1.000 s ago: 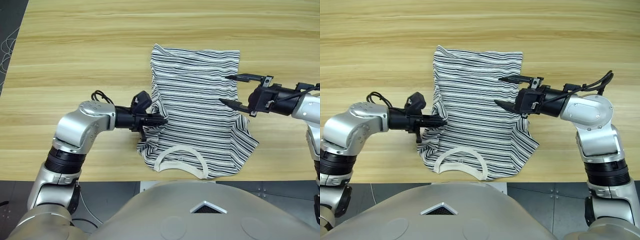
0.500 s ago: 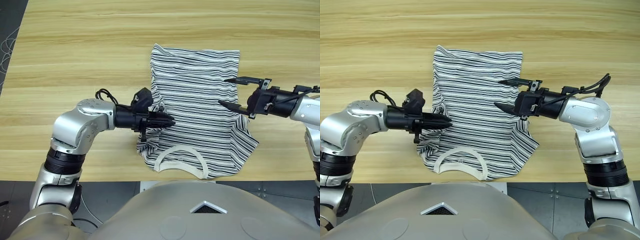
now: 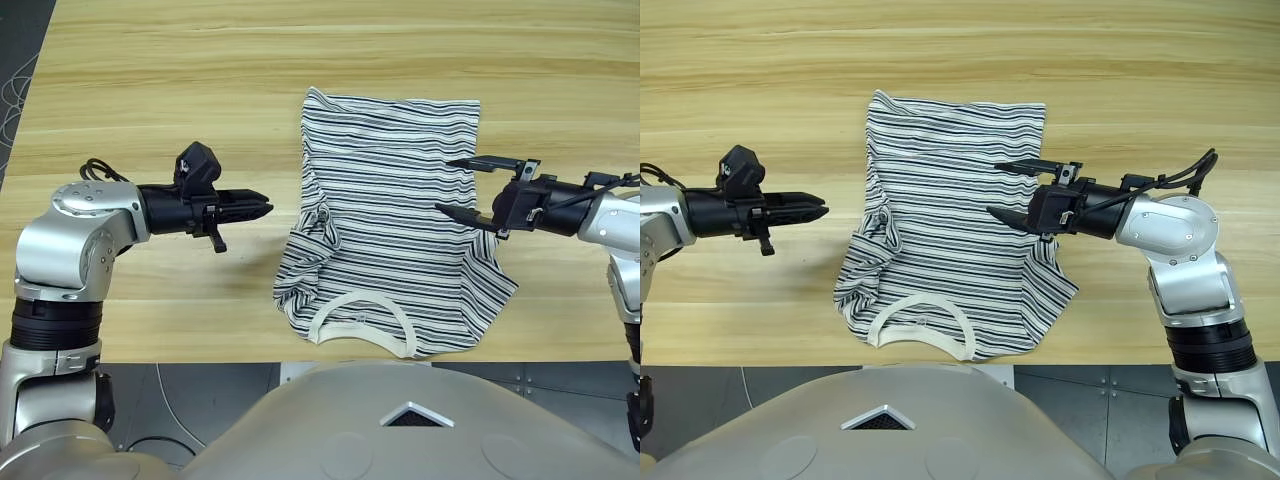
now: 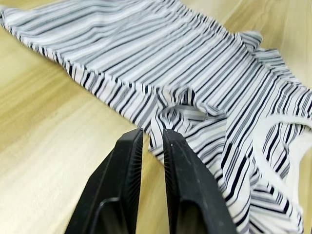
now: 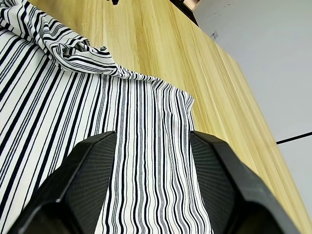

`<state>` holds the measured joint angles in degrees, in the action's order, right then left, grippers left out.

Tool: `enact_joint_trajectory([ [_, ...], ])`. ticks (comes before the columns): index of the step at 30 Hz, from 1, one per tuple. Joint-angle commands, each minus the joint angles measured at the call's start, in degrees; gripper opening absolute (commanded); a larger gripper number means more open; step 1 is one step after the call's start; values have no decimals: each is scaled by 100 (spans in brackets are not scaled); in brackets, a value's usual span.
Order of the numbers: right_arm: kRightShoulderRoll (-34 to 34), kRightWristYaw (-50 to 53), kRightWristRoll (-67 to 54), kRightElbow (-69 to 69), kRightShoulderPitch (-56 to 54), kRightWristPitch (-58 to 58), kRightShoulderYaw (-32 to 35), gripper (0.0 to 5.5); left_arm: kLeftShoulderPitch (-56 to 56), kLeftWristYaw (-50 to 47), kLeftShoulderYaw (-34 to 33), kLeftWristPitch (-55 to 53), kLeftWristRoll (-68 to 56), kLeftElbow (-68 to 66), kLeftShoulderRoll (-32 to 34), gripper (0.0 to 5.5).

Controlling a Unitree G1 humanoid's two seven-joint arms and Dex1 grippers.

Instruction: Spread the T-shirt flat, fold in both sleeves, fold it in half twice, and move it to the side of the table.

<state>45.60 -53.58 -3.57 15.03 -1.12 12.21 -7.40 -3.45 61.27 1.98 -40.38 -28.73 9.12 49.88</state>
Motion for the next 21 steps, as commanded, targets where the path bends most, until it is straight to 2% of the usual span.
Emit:
enact_joint_trajectory([
  [1,48,-3,51,-33,-5,29,49,276,284,104,370,322,497,-114,231,76],
  [6,96,-33,21,-18,14,45,90,276,952,136,1185,1179,1637,-93,653,76],
  [9,96,-33,17,3,30,41,86,276,1084,4,1442,1622,2180,-320,754,76],
  [13,106,-31,11,30,43,17,97,276,1429,127,1447,1732,2127,231,868,76],
  [17,93,-8,16,47,63,5,101,276,1499,190,1224,1264,1622,955,784,76],
  [21,66,4,31,51,55,-14,82,276,1358,115,1074,791,1249,1109,634,76],
])
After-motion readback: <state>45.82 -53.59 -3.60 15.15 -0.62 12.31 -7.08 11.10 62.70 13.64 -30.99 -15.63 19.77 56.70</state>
